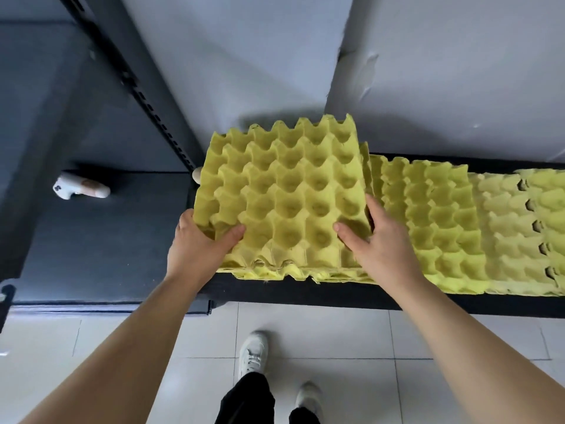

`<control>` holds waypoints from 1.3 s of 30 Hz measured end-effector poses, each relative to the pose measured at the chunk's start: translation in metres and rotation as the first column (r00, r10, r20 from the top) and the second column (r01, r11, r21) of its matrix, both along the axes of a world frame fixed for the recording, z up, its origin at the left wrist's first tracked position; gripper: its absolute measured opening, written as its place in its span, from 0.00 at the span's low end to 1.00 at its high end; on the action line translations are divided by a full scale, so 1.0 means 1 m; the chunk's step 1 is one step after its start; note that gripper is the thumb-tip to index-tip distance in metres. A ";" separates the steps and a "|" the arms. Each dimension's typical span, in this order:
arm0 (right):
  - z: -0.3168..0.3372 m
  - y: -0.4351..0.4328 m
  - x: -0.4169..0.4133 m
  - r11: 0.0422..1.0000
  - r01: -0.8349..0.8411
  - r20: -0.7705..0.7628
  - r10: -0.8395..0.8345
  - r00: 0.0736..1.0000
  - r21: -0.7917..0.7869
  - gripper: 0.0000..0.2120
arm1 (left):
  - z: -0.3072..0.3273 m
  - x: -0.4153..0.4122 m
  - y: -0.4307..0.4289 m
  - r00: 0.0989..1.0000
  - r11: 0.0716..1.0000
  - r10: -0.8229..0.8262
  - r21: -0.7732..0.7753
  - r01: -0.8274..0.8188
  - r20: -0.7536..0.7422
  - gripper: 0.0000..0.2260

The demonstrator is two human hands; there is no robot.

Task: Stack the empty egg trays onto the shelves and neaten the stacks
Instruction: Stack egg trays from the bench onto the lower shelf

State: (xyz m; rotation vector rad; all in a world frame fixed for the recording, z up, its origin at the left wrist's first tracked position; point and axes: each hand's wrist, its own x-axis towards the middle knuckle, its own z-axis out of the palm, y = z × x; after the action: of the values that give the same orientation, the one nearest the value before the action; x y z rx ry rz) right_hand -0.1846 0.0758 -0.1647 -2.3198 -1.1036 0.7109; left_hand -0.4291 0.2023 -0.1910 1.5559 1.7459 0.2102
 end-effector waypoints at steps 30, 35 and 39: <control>0.325 -0.082 -0.178 0.875 -0.351 0.056 0.353 0.934 0.333 0.44 | 0.333 -0.234 -0.172 0.962 0.887 0.193 0.385 -0.254 0.191 0.27; 0.319 -0.041 -0.280 0.854 -0.431 0.057 0.434 0.899 0.292 0.43 | 0.339 -0.336 -0.160 0.944 0.858 0.290 0.394 -0.330 0.160 0.26; 0.308 -0.007 -0.368 0.851 -0.436 0.027 0.449 0.893 0.293 0.42 | 0.343 -0.430 -0.139 0.943 0.873 0.288 0.360 -0.330 0.166 0.25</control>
State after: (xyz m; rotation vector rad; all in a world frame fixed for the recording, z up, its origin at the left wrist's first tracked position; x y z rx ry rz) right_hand -0.5527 0.0684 0.1432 -1.8069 -1.6315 0.6958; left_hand -0.8586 0.0631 0.1520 1.4815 1.9417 0.8278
